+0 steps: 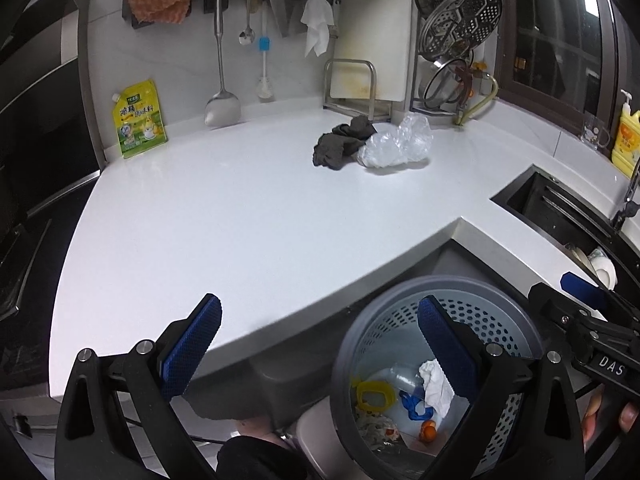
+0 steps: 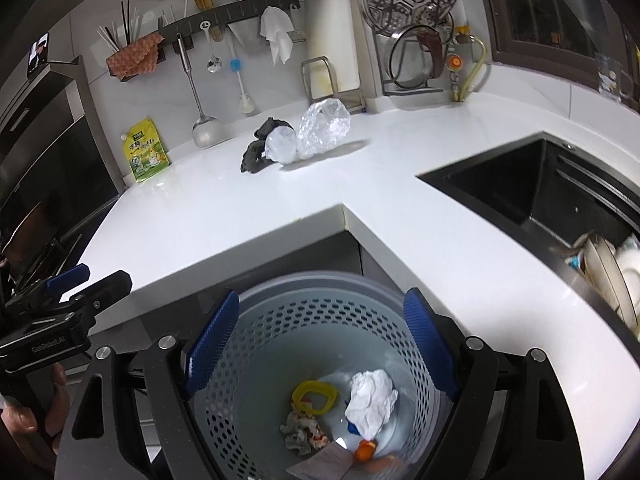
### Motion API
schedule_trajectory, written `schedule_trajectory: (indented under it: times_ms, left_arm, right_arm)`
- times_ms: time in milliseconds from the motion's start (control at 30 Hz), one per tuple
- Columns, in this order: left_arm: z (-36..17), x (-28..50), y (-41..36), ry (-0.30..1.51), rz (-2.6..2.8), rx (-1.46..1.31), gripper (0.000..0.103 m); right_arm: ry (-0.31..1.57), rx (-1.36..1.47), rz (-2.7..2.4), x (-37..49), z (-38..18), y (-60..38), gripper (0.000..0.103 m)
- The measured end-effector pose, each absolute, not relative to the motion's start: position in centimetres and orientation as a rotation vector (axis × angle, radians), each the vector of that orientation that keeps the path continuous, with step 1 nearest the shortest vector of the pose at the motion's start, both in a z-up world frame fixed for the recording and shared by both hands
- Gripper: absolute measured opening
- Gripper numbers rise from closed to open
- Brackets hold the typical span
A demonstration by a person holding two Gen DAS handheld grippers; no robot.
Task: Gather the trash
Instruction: 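Move both tools up onto the countertop toward the grey cloth and plastic bag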
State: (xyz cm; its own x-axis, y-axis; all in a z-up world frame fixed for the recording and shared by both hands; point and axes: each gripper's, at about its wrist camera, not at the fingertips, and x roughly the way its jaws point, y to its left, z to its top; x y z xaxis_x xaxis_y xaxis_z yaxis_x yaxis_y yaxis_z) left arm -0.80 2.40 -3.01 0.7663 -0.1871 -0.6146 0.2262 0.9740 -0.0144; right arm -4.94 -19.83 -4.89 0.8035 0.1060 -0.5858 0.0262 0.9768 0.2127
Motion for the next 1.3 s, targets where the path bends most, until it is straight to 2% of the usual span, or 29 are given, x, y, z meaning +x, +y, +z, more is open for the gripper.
schedule_trajectory:
  times_ms: [867, 1300]
  left_arm:
    - [-1.7, 9.8, 2.6, 0.661, -0.209, -0.006, 0.097]
    - [-0.8, 15.9, 0.8, 0.65, -0.193, -0.021, 0.097]
  right_arm:
    - [0.635, 0.166, 0.041, 4.0, -2.6, -21.1, 0.081]
    - [0.616, 0.102, 0.053, 13.0, -0.3, -21.4, 0.081]
